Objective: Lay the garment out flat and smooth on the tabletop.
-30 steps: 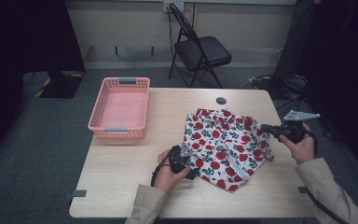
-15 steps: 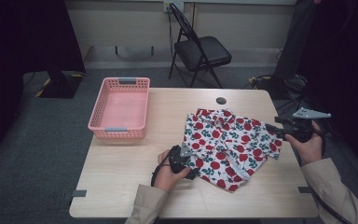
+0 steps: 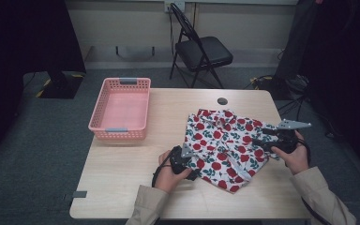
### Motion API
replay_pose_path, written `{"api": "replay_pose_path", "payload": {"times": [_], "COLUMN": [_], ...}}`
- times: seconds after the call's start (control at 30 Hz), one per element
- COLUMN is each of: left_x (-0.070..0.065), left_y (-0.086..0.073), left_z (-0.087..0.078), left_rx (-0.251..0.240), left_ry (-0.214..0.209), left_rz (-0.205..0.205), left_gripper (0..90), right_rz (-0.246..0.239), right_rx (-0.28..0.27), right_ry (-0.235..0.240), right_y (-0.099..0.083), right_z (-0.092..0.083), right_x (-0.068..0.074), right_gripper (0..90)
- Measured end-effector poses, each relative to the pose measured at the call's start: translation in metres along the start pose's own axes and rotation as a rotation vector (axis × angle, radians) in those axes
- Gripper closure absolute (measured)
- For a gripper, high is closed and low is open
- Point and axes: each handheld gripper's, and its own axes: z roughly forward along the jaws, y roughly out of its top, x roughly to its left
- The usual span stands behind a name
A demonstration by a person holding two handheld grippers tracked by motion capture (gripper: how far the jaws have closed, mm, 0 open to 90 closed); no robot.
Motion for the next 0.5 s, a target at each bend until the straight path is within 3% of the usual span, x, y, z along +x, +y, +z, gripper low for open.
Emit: {"api": "replay_pose_path", "payload": {"times": [0.5], "left_x": [0.0], "left_y": [0.0], "left_z": [0.0], "left_rx": [0.0], "left_ry": [0.0], "left_rz": [0.0], "left_gripper": [16.0], "right_rz": [0.014], "right_rx": [0.055], "right_ry": [0.006], "right_y": [-0.034], "right_z": [0.015], "right_x": [0.013], "right_gripper": [18.3]}}
